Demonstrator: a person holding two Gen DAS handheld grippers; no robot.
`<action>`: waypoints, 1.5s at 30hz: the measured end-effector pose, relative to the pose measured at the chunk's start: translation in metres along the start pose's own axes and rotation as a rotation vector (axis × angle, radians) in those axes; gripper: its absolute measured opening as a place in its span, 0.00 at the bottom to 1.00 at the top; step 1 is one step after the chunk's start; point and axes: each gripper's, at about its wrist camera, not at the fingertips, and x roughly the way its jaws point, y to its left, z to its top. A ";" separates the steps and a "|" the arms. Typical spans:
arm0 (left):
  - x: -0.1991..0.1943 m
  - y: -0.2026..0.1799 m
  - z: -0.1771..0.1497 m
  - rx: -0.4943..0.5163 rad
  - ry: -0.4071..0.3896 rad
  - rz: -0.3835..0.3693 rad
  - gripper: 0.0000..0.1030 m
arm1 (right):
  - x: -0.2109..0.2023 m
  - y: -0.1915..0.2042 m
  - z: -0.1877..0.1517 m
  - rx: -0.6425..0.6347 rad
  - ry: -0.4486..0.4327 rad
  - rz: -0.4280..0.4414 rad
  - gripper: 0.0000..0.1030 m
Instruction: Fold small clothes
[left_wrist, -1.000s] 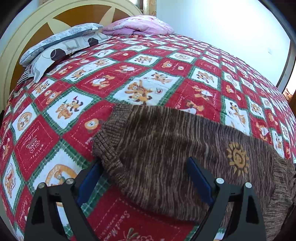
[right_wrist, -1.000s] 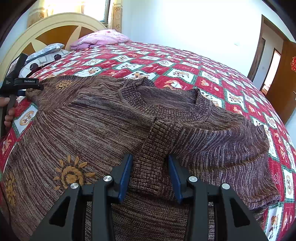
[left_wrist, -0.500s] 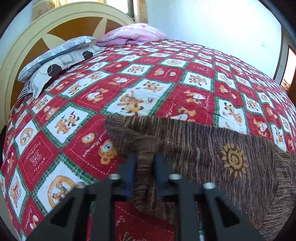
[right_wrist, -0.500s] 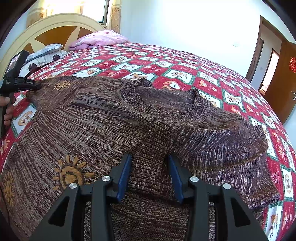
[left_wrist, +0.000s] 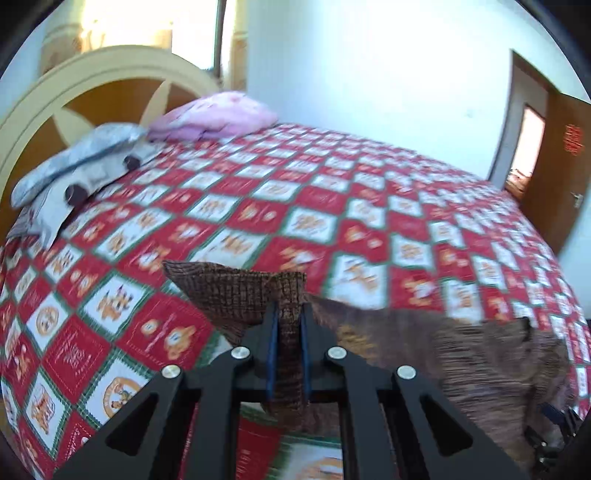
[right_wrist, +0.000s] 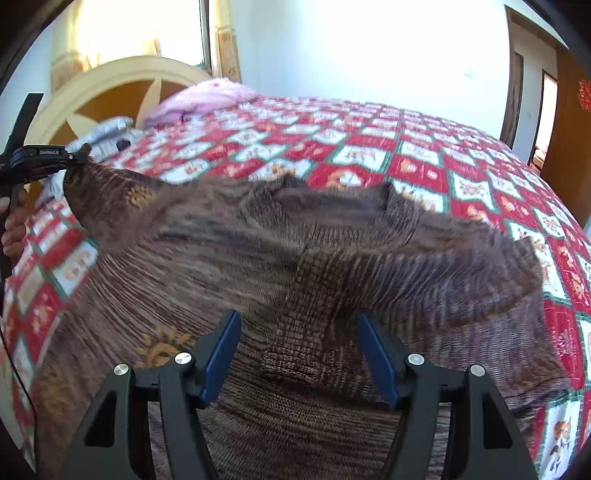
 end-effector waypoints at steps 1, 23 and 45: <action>-0.003 -0.004 0.003 0.002 -0.001 -0.014 0.11 | -0.006 0.000 0.002 -0.001 -0.012 -0.003 0.64; -0.048 -0.191 0.006 0.002 0.059 -0.345 0.11 | -0.083 -0.114 -0.044 0.240 -0.036 -0.025 0.68; -0.062 -0.242 -0.115 0.450 -0.143 -0.068 0.93 | -0.088 -0.143 -0.056 0.339 -0.109 -0.031 0.68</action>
